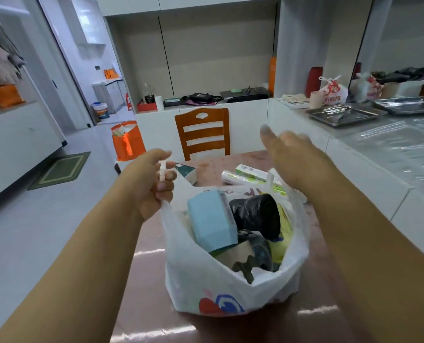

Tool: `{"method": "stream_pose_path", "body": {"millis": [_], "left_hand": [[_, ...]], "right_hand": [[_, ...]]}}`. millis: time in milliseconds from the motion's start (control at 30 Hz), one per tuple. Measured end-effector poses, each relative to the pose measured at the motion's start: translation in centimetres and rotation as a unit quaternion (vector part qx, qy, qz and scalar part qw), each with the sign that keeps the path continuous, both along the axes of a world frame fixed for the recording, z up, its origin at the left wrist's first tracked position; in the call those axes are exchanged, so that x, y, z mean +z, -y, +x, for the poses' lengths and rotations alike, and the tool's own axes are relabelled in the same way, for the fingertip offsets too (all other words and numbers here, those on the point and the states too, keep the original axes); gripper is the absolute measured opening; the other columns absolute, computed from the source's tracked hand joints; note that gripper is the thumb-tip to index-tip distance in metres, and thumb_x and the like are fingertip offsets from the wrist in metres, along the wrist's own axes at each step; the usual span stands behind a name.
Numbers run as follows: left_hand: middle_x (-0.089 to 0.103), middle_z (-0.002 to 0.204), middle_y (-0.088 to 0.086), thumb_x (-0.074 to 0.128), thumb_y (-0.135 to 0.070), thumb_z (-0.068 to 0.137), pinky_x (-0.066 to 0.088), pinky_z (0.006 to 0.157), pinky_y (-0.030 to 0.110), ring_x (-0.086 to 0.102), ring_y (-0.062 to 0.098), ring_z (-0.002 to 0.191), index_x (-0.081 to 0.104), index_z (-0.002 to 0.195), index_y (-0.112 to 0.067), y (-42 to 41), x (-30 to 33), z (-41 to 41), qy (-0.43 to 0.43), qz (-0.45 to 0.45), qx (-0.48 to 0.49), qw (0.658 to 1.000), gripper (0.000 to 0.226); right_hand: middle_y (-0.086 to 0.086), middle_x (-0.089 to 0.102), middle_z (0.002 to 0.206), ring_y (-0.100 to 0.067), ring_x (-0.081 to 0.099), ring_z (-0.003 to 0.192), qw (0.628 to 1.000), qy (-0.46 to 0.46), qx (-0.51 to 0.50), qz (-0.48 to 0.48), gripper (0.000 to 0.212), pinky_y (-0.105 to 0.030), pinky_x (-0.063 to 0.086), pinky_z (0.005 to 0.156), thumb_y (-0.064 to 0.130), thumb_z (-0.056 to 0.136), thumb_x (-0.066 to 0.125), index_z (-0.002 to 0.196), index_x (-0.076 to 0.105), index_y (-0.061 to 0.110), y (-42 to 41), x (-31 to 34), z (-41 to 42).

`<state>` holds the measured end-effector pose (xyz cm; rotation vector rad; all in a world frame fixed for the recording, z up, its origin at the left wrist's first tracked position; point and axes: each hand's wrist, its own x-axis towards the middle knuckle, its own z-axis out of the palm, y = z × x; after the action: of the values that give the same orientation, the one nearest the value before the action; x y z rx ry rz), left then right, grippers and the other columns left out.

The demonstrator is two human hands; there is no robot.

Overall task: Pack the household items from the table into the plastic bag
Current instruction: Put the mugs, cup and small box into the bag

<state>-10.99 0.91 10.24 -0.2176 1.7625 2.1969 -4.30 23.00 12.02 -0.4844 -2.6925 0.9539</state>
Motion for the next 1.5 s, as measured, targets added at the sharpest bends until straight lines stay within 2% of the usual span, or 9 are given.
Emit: {"method": "stream_pose_path", "body": {"millis": [100, 267, 533, 667, 800, 933, 1167, 1300, 1500], "left_hand": [[0.049, 0.049, 0.002, 0.051, -0.035, 0.091, 0.028, 0.029, 0.013, 0.031, 0.006, 0.029, 0.037, 0.142, -0.006, -0.2, 0.3, -0.4, -0.004, 0.004, -0.018, 1.0, 0.061], [0.05, 0.05, 0.003, 0.049, -0.041, 0.093, 0.029, 0.03, 0.014, 0.033, 0.007, 0.03, 0.049, 0.12, -0.009, 0.1, -0.1, -0.2, -0.006, 0.008, -0.03, 1.0, 0.042], [0.049, 0.05, 0.001, 0.049, -0.038, 0.092, 0.029, 0.03, 0.013, 0.033, 0.005, 0.033, 0.047, 0.115, -0.003, -0.1, 0.6, 0.3, -0.03, 0.065, -0.015, 0.997, 0.042], [0.053, 0.052, 0.003, 0.048, -0.038, 0.092, 0.035, 0.033, 0.014, 0.039, 0.007, 0.033, 0.052, 0.117, -0.004, 0.3, 0.3, 0.8, -0.031, 0.026, -0.022, 0.999, 0.042], [0.056, 0.057, 0.005, 0.047, -0.037, 0.094, 0.045, 0.04, 0.018, 0.049, 0.009, 0.039, 0.06, 0.115, -0.002, 0.7, 0.2, 1.3, -0.038, -0.033, -0.022, 0.998, 0.043], [0.058, 0.058, 0.008, 0.046, -0.034, 0.094, 0.05, 0.044, 0.023, 0.055, 0.012, 0.042, 0.063, 0.112, 0.002, 1.4, 0.7, 1.4, -0.04, -0.028, -0.039, 0.998, 0.044], [0.065, 0.065, 0.015, 0.047, -0.038, 0.096, 0.053, 0.057, 0.031, 0.063, 0.026, 0.055, 0.065, 0.077, -0.002, 3.1, 0.3, -2.5, -0.062, -0.224, 0.063, 0.971, 0.044], [0.063, 0.078, 0.015, 0.045, -0.036, 0.097, 0.049, 0.057, 0.032, 0.062, 0.026, 0.066, 0.061, 0.082, -0.003, 2.9, -1.3, -9.1, -0.042, -0.224, 0.11, 0.967, 0.04], [0.062, 0.084, 0.017, 0.049, -0.031, 0.095, 0.055, 0.065, 0.037, 0.064, 0.027, 0.074, 0.06, 0.097, 0.001, 0.1, -7.5, -19.8, 0.043, -0.171, 0.113, 0.978, 0.034]], "right_hand": [[0.0, 0.056, 0.109, -0.016, 0.052, 0.095, 0.983, -0.109, 0.085, 0.118, 0.035, -0.024, 0.042, 0.072, 0.042, 0.1, 0.034, 0.112, 0.057, 0.019, 3.1, 0.7, -0.6], [-0.001, 0.061, 0.116, -0.017, 0.056, 0.092, 0.926, 0.154, 0.311, 0.151, 0.032, -0.026, 0.048, 0.067, 0.032, 0.095, 0.051, 0.126, 0.055, 0.025, 7.0, -4.8, -3.3], [0.004, 0.065, 0.112, -0.017, 0.056, 0.092, 0.871, 0.252, 0.398, 0.14, 0.029, -0.026, 0.047, 0.078, 0.036, 0.094, 0.055, 0.119, 0.067, 0.026, 6.8, -6.4, -3.3], [0.008, 0.053, 0.139, -0.017, 0.05, 0.123, 0.862, 0.304, 0.384, 0.129, 0.045, -0.034, 0.036, 0.107, 0.053, 0.097, 0.037, 0.135, 0.052, 0.035, 4.6, -5.5, -1.4], [0.012, 0.054, 0.126, -0.013, 0.048, 0.117, 0.909, 0.196, 0.361, 0.062, 0.048, -0.026, 0.03, 0.094, 0.049, 0.1, 0.027, 0.138, 0.047, 0.027, 4.5, -2.3, -1.4], [0.006, 0.031, 0.155, -0.021, 0.031, 0.14, 0.86, 0.349, 0.359, 0.102, 0.068, -0.041, 0.024, 0.113, 0.069, 0.09, 0.025, 0.149, 0.024, 0.037, 6.9, -4.5, -1.0], [0.001, 0.057, 0.137, -0.018, 0.049, 0.126, 0.909, 0.253, 0.332, -0.003, 0.08, -0.044, 0.035, 0.109, 0.074, 0.087, 0.014, 0.135, 0.053, 0.023, 4.6, 1.9, -8.7], [-0.011, 0.06, 0.131, -0.028, 0.057, 0.116, 0.948, 0.201, 0.243, -0.043, 0.085, -0.046, 0.044, 0.102, 0.073, 0.089, 0.015, 0.134, 0.052, 0.012, 4.1, 2.6, -17.3], [-0.021, 0.051, 0.139, -0.038, 0.052, 0.123, 0.928, 0.27, 0.209, -0.152, 0.085, -0.05, 0.041, 0.106, 0.07, 0.091, 0.019, 0.139, 0.043, 0.004, 4.7, -3.6, -27.9]]}}
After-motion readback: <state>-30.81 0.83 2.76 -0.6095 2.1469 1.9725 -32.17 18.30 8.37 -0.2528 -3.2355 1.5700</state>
